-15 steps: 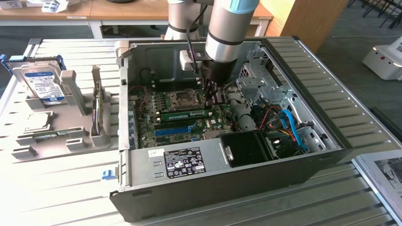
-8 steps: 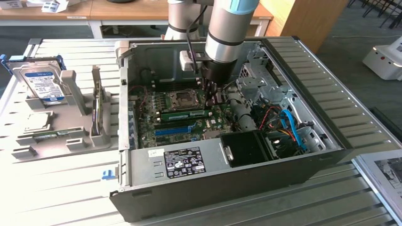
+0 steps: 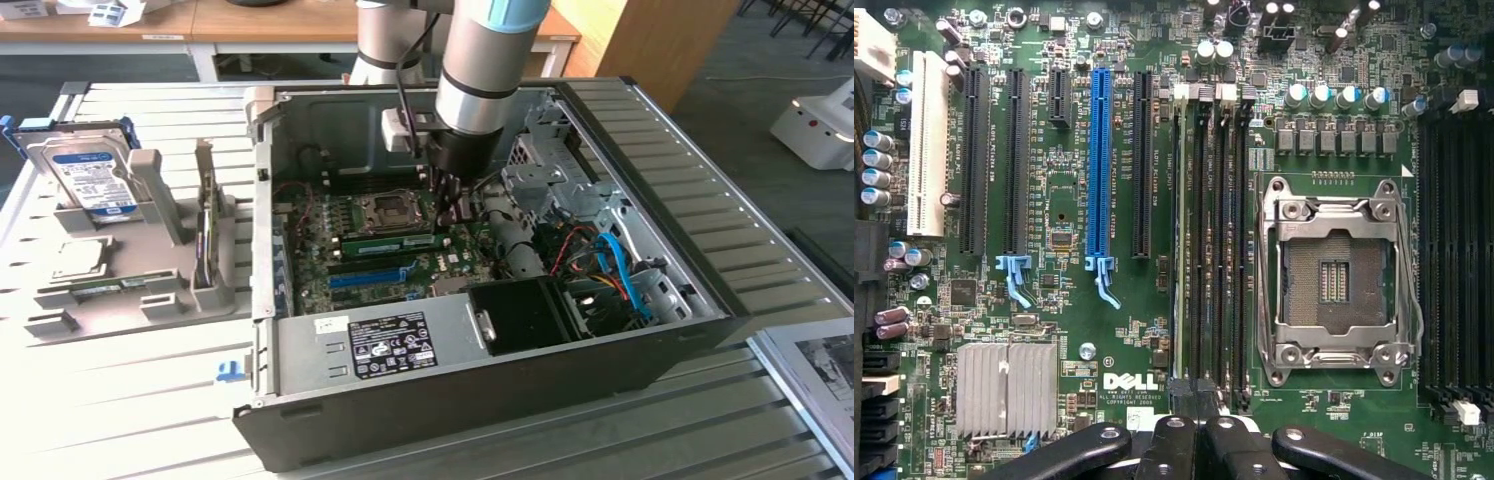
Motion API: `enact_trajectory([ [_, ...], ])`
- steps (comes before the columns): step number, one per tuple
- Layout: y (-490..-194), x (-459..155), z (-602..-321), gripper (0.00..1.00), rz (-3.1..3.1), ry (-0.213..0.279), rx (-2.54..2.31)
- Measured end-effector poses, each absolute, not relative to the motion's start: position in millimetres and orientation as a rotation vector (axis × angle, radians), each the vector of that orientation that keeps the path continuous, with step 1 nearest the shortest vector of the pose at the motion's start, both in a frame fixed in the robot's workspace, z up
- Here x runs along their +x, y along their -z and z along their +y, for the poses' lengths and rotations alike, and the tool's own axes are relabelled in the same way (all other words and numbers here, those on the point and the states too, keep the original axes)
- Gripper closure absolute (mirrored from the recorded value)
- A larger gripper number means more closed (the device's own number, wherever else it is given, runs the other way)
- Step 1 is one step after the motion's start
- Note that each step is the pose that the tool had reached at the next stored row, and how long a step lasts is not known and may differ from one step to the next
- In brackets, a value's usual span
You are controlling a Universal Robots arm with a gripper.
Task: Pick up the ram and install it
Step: 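Press down the ram until it locks into place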
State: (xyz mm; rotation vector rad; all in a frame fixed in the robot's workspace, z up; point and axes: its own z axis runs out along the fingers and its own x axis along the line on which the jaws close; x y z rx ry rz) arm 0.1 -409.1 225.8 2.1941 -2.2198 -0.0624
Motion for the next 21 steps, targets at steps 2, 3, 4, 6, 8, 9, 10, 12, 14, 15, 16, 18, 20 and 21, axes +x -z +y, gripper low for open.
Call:
enact_trajectory([
  [2, -225.7, 0.1, -409.1, 0.90, -2.220, 0.063, 2.194],
  [3, -225.6, 0.1, -409.1, 0.90, -2.220, 0.063, 2.194],
  [4, -225.6, 0.1, -409.1, 0.90, -2.220, 0.063, 2.194],
  [6, -225.4, 0.1, -409.1, 0.90, -2.220, 0.063, 2.194],
  [8, -225.1, 0.1, -409.1, 0.90, -2.220, 0.063, 2.194],
  [9, -224.9, 0.1, -409.1, 0.90, -2.220, 0.063, 2.194],
  [10, -224.7, 0.1, -409.1, 0.90, -2.220, 0.062, 2.194],
  [12, -224.4, 0.1, -409.1, 0.90, -2.220, 0.062, 2.194],
  [14, -224.0, 0.1, -409.1, 0.90, -2.220, 0.063, 2.194],
  [15, -224.0, 0.1, -409.1, 0.90, -2.220, 0.063, 2.194],
  [16, -224.0, 0.1, -409.1, 0.90, -2.220, 0.063, 2.194],
  [18, -224.0, 0.1, -409.1, 0.90, -2.220, 0.063, 2.194],
  [20, -223.9, 0.1, -409.1, 0.90, -2.220, 0.063, 2.194],
  [21, -223.9, 0.1, -409.1, 0.90, -2.220, 0.063, 2.194],
])
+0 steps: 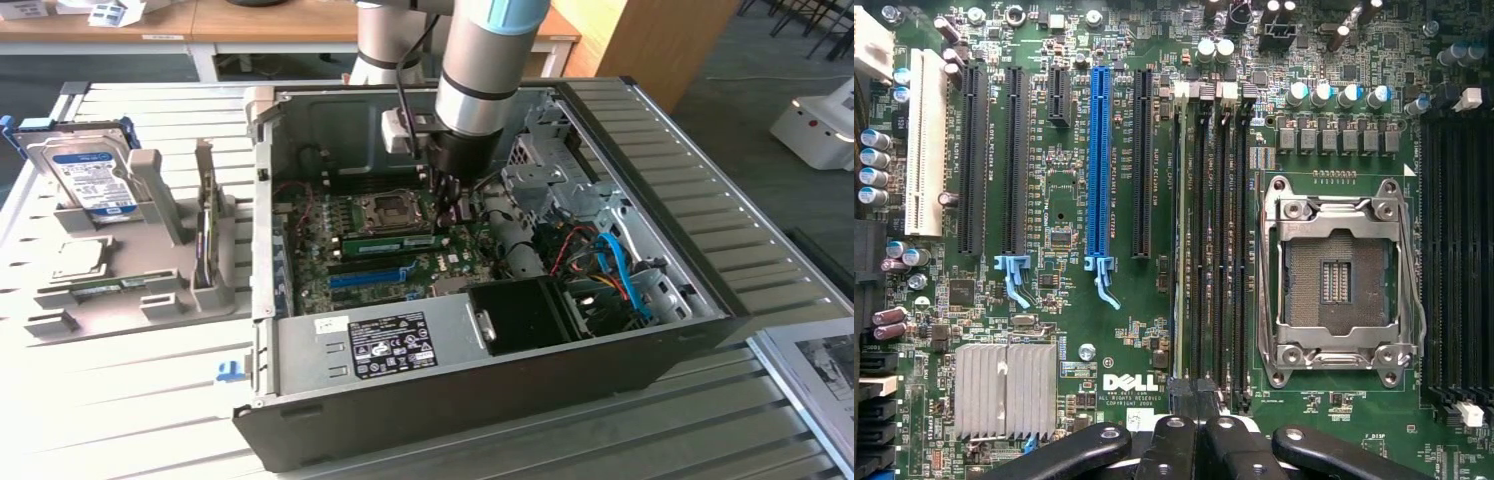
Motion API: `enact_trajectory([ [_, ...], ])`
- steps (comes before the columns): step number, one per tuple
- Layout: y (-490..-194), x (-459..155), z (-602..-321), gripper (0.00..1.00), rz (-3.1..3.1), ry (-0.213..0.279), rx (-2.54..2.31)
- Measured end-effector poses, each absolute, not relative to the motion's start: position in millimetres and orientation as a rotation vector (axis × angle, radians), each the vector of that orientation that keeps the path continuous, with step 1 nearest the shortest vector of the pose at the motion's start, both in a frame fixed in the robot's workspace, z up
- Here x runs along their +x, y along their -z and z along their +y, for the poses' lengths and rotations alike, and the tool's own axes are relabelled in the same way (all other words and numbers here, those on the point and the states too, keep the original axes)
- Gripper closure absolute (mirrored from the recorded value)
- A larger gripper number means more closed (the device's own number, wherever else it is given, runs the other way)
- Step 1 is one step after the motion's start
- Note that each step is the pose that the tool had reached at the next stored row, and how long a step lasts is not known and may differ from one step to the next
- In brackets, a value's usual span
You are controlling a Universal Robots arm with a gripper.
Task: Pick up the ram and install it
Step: 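Press down the ram until it locks into place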
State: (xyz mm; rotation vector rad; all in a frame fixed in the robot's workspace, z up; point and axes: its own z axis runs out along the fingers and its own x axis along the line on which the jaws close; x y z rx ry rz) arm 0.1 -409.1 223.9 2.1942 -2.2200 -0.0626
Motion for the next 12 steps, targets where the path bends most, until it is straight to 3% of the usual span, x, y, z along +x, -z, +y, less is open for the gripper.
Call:
enact_trajectory([
  [12, -223.2, 0.1, -409.1, 0.90, -2.220, 0.063, 2.194],
])
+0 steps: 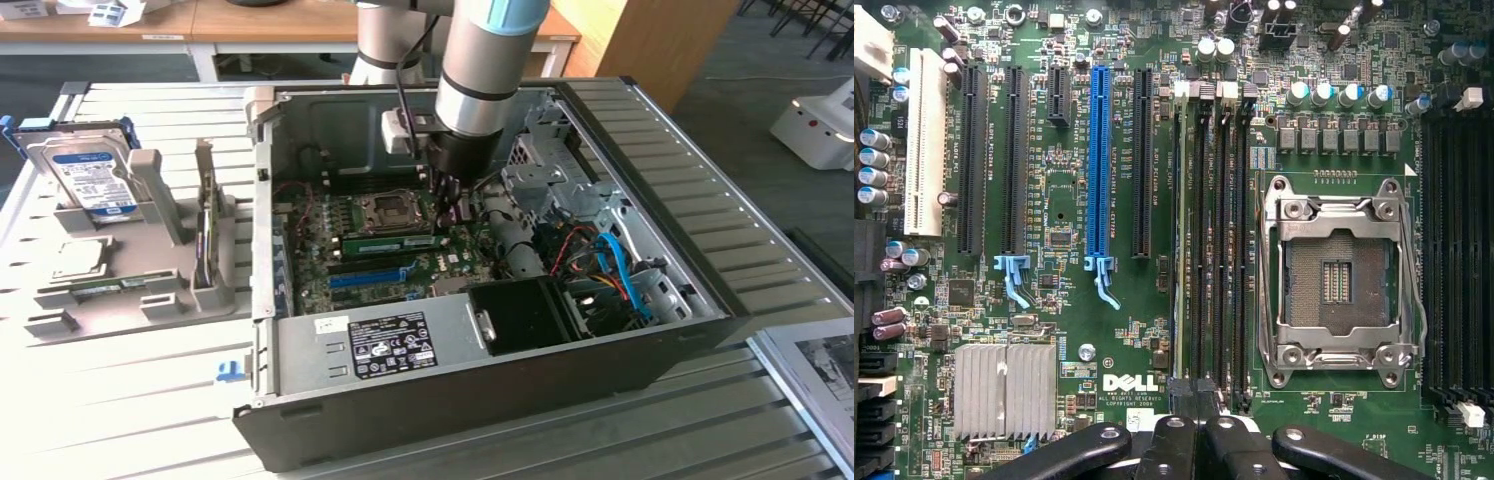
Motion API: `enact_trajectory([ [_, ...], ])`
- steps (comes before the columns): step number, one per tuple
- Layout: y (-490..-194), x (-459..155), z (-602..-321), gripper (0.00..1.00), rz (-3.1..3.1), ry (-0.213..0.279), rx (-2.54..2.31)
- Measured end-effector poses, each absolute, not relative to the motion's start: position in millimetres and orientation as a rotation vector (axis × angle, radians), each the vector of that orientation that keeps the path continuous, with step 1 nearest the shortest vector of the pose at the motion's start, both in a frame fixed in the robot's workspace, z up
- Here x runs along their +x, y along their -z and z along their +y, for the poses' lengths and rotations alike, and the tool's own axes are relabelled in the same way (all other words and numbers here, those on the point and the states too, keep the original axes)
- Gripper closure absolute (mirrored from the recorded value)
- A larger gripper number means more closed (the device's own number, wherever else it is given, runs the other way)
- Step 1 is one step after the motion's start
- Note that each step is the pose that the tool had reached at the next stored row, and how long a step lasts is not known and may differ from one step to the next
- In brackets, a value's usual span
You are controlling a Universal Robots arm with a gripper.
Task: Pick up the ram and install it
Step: 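Press down the ram until it locks into place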
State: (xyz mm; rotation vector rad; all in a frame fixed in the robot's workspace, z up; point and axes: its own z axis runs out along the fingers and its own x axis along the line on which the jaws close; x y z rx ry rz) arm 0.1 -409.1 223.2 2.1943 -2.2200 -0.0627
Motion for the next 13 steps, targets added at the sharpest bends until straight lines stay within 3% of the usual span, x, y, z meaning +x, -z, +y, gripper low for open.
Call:
enact_trajectory([
  [13, -235, 0, -409, 0.90, -2.220, 0.063, 2.194],
])
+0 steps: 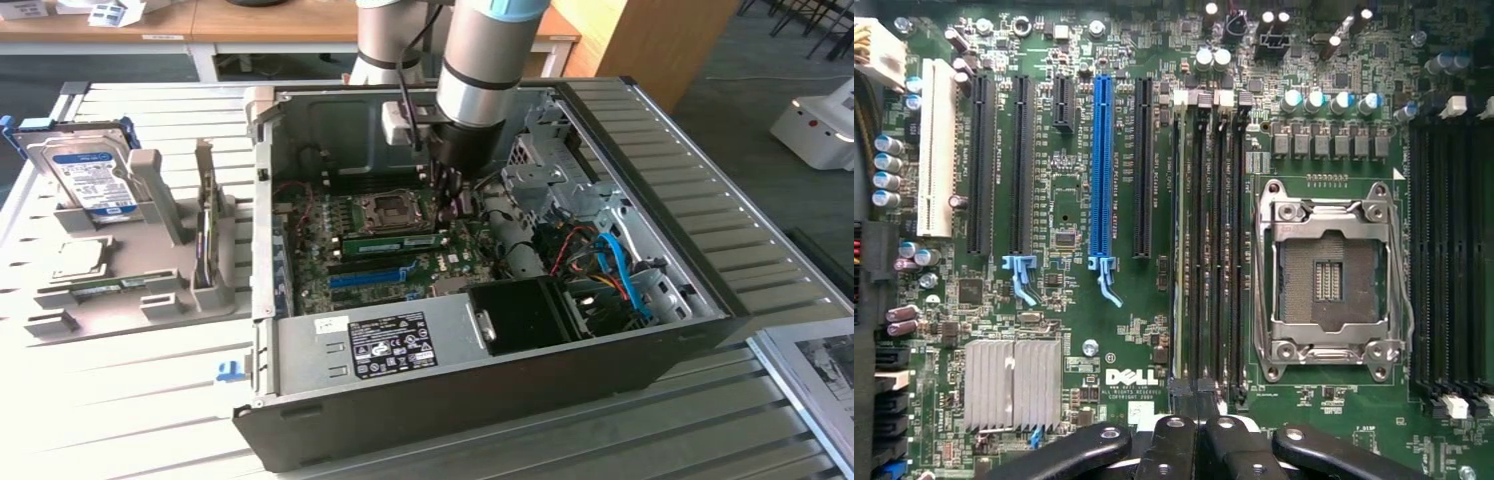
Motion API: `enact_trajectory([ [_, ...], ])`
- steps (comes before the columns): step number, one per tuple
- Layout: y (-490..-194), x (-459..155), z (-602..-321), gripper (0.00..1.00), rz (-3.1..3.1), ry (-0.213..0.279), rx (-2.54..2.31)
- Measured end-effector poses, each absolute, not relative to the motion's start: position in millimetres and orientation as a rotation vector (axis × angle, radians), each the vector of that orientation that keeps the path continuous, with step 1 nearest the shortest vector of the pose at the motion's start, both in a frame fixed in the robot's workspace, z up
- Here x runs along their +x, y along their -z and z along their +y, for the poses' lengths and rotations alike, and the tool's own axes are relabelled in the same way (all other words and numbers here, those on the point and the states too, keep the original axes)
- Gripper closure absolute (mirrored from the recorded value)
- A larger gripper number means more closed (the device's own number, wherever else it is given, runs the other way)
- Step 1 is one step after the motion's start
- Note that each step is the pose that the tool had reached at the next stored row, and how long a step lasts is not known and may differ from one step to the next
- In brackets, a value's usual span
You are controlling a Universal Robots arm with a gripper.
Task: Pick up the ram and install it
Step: 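Press down the ram until it locks into place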
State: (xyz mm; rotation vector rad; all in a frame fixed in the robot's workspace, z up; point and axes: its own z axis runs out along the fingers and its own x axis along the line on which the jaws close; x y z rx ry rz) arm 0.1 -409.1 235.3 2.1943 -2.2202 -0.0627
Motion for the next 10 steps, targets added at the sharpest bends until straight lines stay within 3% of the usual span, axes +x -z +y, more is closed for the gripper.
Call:
enact_trajectory([
  [10, -245.7, 0.1, -409.1, 0.90, -2.220, 0.063, 2.194],
])
